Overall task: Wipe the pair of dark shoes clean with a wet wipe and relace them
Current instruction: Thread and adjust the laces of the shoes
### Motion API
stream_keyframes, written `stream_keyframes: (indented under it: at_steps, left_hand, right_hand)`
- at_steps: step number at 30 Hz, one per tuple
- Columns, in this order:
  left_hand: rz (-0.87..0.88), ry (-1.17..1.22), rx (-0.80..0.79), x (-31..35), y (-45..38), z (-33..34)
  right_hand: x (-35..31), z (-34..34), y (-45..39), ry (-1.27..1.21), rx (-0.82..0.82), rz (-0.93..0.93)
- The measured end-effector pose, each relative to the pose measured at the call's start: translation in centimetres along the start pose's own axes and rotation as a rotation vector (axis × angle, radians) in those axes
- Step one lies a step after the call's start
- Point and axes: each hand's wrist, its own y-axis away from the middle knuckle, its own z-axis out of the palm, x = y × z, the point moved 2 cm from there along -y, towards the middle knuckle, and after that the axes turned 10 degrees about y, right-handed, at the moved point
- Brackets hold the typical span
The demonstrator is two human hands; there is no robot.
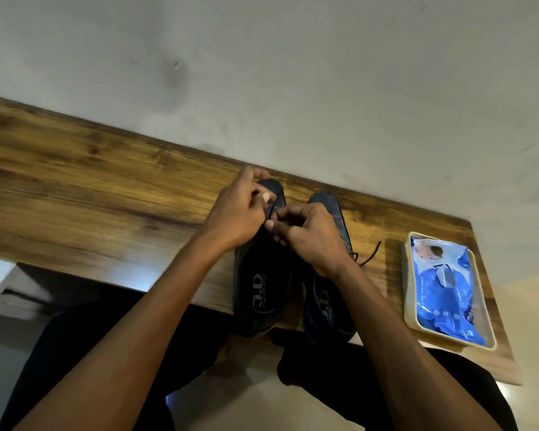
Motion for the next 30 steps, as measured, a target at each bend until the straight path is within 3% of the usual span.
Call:
stream_keyframes:
  at_steps: [5, 10, 18, 30]
  left_hand:
    - [-0.083, -0.196, -0.252, -0.7, 1.4, -0.6]
    - [-0.045, -0.338, -0.061, -0.7, 1.7, -0.6]
    - [-0.082, -0.478, -0.012, -0.5, 2.2, -0.7]
    - [-0.058, -0.253, 0.088, -1.4, 1.8, 0.3]
  right_hand:
    - [0.3, 0.2, -0.2, -0.122, 0.001, 0.067]
    - [0.0, 0.3, 0.1, -0.215, -0.014, 0.103]
    - [-0.2, 0.0, 0.1, -0.229, -0.046, 0.104]
    - [-0.1, -0.2, 0.2, -0.313, -0.056, 0.165]
